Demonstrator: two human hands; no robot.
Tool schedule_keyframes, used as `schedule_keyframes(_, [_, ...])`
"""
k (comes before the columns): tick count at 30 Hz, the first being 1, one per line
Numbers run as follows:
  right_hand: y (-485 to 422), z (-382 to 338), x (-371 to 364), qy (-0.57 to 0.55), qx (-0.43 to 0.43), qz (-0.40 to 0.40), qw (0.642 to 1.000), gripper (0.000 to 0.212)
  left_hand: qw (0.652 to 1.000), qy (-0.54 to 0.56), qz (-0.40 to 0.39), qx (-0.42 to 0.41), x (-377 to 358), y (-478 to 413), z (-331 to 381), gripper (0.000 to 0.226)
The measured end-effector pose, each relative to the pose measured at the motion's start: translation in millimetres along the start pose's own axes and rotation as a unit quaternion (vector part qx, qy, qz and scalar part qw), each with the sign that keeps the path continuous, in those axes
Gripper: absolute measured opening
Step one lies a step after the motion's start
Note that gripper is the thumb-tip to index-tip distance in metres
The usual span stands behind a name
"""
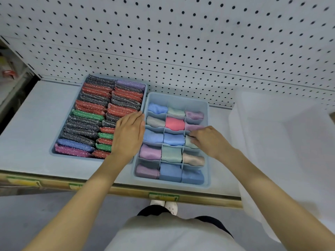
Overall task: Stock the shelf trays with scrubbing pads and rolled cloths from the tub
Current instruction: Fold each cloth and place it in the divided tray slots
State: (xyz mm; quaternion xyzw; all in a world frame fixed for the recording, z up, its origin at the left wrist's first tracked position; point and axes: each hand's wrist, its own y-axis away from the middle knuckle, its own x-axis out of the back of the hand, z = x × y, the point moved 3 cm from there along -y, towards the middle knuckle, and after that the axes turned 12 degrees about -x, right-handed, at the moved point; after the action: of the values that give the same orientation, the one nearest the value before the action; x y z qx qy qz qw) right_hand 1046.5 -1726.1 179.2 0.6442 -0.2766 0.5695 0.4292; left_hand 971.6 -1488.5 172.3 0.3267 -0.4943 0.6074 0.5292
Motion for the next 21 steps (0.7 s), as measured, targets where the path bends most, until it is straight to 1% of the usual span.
schedule_keyframes(2, [6.2,-7.1,14.5,-0.099,-0.011,0.031,0.995,0.018,1.0,0.005,-0.002,-0.002,1.9,1.1,1.0,0.049])
schedule_keyframes(3, [10.5,-13.9,19.1,-0.157,-0.012,0.02,0.987,0.017,1.0,0.01,-0.002,0.0,2.6,2.1,2.0,0.05])
schedule_keyframes(4, [14.6,-23.5,20.6,-0.194,-0.003,-0.007,0.981,0.016,1.0,0.017,0.0,0.004,3.7,3.3,3.0,0.051])
schedule_keyframes(5, [18.4,-34.3,16.7,-0.204,0.017,-0.044,0.978,0.014,0.999,0.029,0.004,0.012,5.0,5.0,4.7,0.052])
schedule_keyframes(7, [23.8,-53.2,3.4,-0.156,0.054,-0.084,0.983,0.011,0.998,0.058,0.017,0.029,8.7,9.8,9.7,0.054])
schedule_keyframes(9, [25.2,-62.9,-5.7,-0.086,0.062,-0.077,0.991,0.019,0.996,0.079,0.031,0.036,12.1,15.9,14.6,0.055])
schedule_keyframes(10, [24.0,-64.7,-9.1,-0.072,0.055,-0.073,0.993,0.023,0.995,0.088,0.035,0.036,13.7,18.7,16.2,0.055])
schedule_keyframes(12, [23.1,-67.5,-15.0,-0.05,0.043,-0.057,0.996,0.024,0.993,0.103,0.038,0.038,16.6,23.3,18.5,0.056])
schedule_keyframes(15, [22.7,-71.5,-25.3,0.001,0.031,-0.009,0.999,0.016,0.992,0.111,0.037,0.045,20.4,30.3,23.7,0.056])
schedule_keyframes(17, [23.8,-72.7,-31.3,0.009,0.001,-0.016,1.0,0.02,0.991,0.117,0.04,0.049,23.6,35.4,26.0,0.056])
schedule_keyframes(20, [23.7,-72.2,-28.8,0.025,-0.022,0.009,0.999,0.035,0.989,0.127,0.034,0.063,26.6,42.1,26.3,0.06])
schedule_keyframes(21, [24.0,-70.8,-27.1,0.031,-0.029,0.028,0.999,0.034,0.989,0.128,0.025,0.067,26.7,44.1,26.5,0.061])
